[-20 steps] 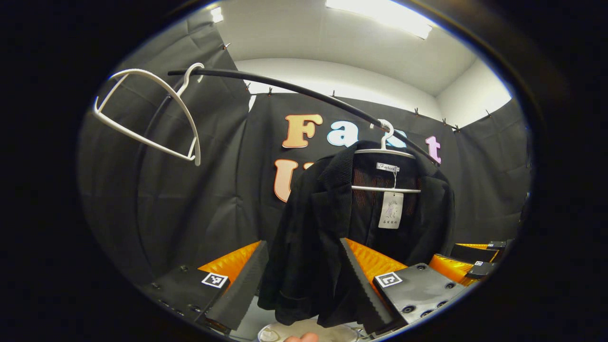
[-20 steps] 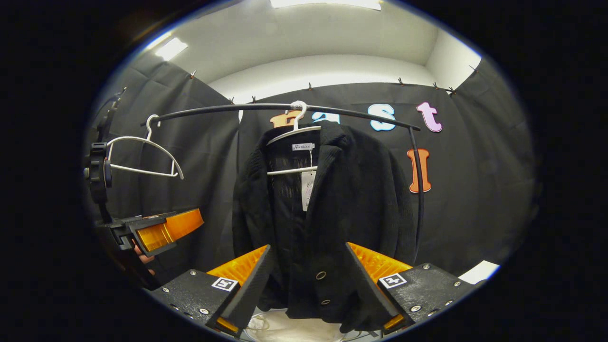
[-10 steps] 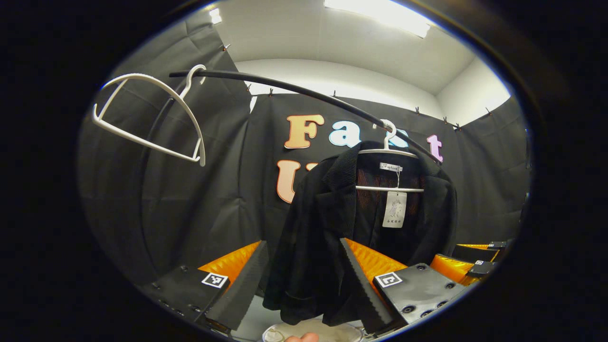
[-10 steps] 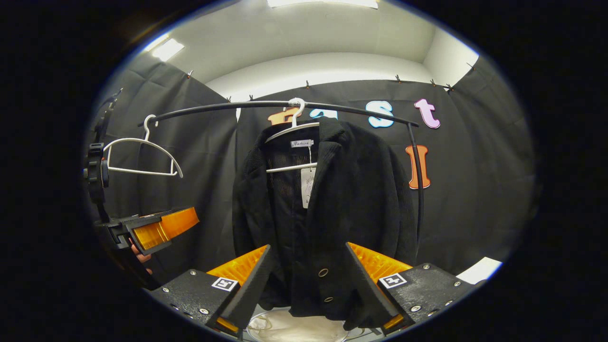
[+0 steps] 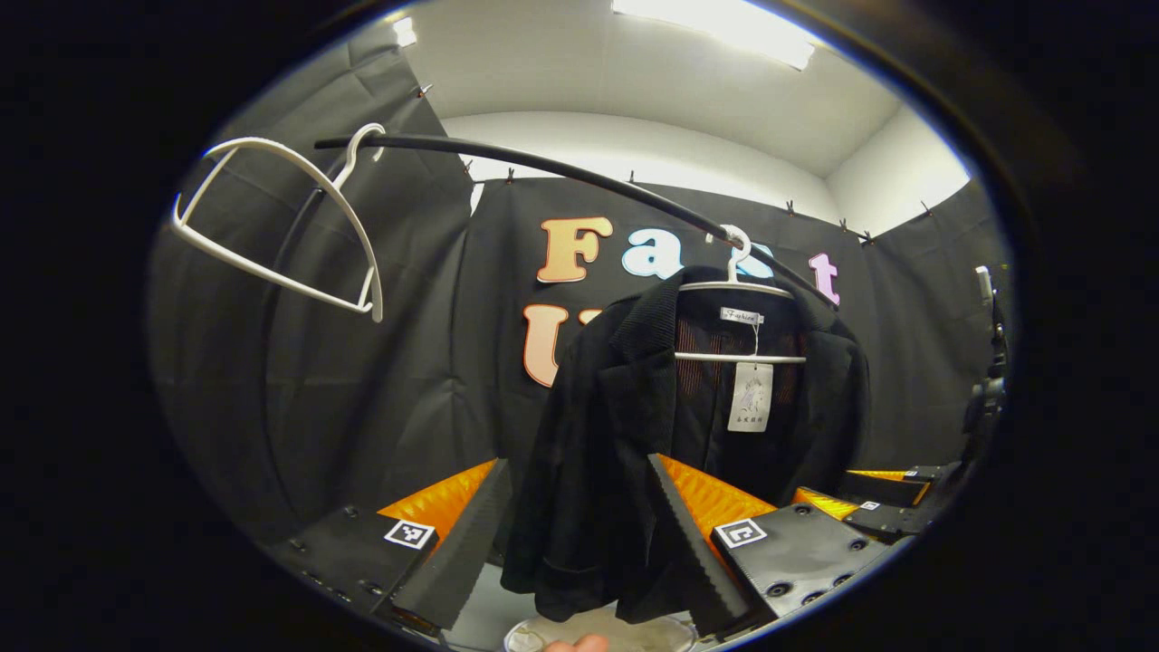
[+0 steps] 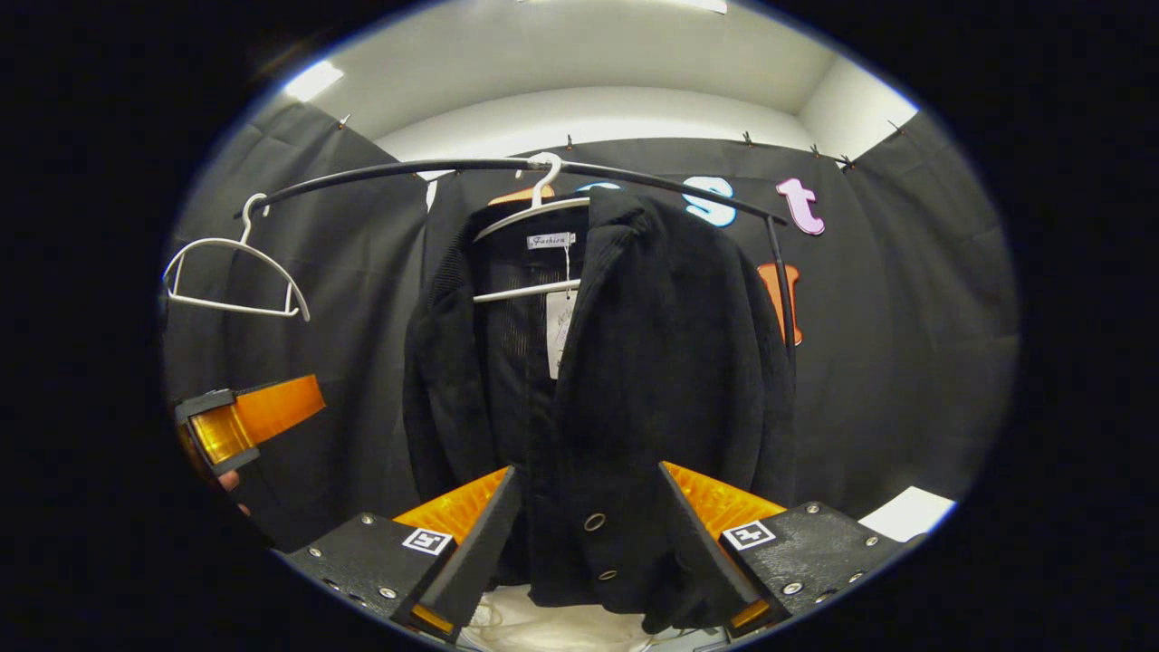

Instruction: Grasp the clothes on the hanger with both hands and then place them into the laundry hamper below.

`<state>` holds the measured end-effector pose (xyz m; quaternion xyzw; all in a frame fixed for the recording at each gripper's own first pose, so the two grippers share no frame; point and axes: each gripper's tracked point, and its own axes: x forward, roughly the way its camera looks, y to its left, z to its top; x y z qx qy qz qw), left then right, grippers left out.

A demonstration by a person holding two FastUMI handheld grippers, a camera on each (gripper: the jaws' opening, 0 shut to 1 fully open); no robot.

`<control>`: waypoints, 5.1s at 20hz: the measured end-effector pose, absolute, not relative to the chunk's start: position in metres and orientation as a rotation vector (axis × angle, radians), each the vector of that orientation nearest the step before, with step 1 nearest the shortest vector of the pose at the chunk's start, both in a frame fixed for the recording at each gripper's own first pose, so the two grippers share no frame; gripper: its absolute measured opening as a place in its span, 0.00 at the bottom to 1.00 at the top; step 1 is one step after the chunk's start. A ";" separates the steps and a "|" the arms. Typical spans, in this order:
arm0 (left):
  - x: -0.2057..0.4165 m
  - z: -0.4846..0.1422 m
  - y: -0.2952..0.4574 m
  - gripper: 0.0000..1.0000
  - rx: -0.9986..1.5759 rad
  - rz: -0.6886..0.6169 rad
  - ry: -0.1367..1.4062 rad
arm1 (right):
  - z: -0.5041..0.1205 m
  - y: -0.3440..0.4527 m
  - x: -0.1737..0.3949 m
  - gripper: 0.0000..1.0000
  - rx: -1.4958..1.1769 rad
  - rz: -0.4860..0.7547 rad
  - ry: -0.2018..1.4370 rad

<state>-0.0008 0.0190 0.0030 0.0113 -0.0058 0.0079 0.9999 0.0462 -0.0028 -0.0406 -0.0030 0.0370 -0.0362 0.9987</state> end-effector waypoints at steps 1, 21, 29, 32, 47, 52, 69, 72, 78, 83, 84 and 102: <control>-0.001 0.004 0.020 0.93 0.023 0.018 -0.014 | -0.046 -0.003 0.054 0.93 -0.009 -0.077 0.074; -0.010 0.000 0.049 0.97 0.048 0.085 -0.013 | -0.071 -0.054 0.129 0.72 -0.165 -0.232 0.105; 0.002 -0.017 0.029 0.97 0.041 0.020 0.025 | -0.069 -0.038 0.113 0.06 -0.039 -0.070 0.116; 0.014 -0.023 0.009 0.96 0.017 -0.037 0.036 | -0.059 -0.033 0.098 0.09 -0.078 -0.044 0.092; 0.129 -0.106 -0.047 0.96 0.050 -0.041 0.127 | 0.001 -0.041 0.025 0.04 -0.067 -0.036 0.032; 0.157 -0.119 -0.039 0.93 0.141 0.061 0.109 | 0.007 -0.047 0.023 0.04 -0.069 -0.036 0.024; 0.129 -0.109 -0.001 0.12 0.003 0.029 0.180 | -0.004 -0.059 0.022 0.04 -0.065 -0.063 0.013; 0.102 -0.082 0.001 0.10 0.012 0.036 0.158 | 0.001 -0.056 0.022 0.10 -0.079 -0.062 -0.014; 0.072 -0.032 0.014 0.12 -0.030 0.056 0.089 | 0.023 -0.049 0.011 0.00 -0.131 -0.056 -0.087; 0.065 -0.025 0.026 0.12 -0.026 0.082 0.064 | 0.077 -0.085 0.012 0.00 -0.235 -0.128 -0.181; 0.067 -0.026 0.028 0.10 -0.016 0.080 0.063 | 0.089 -0.095 0.013 0.00 -0.256 -0.151 -0.191; 0.075 -0.032 0.030 0.10 -0.007 0.042 0.080 | 0.241 -0.243 0.103 0.00 -0.382 -0.430 -0.297</control>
